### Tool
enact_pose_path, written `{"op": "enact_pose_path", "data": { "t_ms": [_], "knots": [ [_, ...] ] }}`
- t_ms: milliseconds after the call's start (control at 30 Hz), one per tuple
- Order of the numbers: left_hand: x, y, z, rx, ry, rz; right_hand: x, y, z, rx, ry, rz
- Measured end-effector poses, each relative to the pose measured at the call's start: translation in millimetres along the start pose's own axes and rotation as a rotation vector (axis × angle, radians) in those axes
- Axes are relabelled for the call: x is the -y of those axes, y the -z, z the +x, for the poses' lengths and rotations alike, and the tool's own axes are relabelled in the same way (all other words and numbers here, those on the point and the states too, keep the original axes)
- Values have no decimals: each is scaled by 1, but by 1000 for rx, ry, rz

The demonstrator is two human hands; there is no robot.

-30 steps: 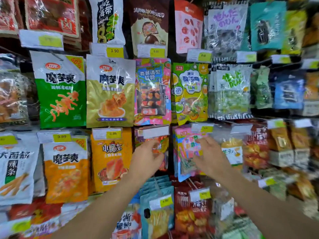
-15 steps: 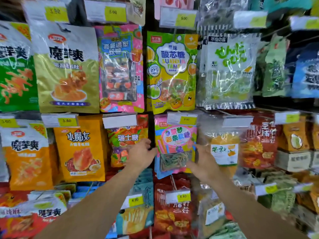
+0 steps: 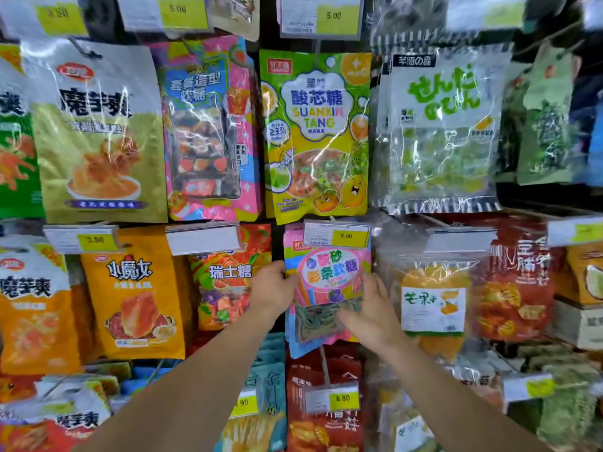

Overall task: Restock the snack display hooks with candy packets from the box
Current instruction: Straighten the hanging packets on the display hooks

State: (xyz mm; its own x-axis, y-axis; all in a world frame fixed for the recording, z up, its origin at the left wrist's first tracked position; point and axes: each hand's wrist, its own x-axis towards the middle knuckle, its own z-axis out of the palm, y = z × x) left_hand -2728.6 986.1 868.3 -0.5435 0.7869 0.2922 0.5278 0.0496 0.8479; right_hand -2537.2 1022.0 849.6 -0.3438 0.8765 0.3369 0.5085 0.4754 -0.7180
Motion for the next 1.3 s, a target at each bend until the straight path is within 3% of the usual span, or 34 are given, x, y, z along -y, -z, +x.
{"op": "enact_pose_path", "data": {
  "t_ms": [167, 467, 733, 933, 1133, 1200, 1300],
  "knots": [
    [-5, 13, -5, 58, 22, -217, 1, -3, 5, -59, 12, 32],
    [-21, 21, -5, -1, 89, -276, 5, -5, -6, -229, 38, 18],
    [-17, 6, 0, 18, 205, -357, 16, -11, -16, -220, 76, -100],
    [-11, -4, 9, -18, 186, -324, -2, -21, -21, -240, 139, -215],
    [2, -1, 10, -76, 7, -87, -9, -21, -20, -127, 187, -311],
    [-5, 1, -6, -184, -139, 91, -8, -18, -17, -99, 207, -368],
    [-1, -4, -31, -352, -496, 431, -6, -14, -10, -103, 278, -492]
  ]
}}
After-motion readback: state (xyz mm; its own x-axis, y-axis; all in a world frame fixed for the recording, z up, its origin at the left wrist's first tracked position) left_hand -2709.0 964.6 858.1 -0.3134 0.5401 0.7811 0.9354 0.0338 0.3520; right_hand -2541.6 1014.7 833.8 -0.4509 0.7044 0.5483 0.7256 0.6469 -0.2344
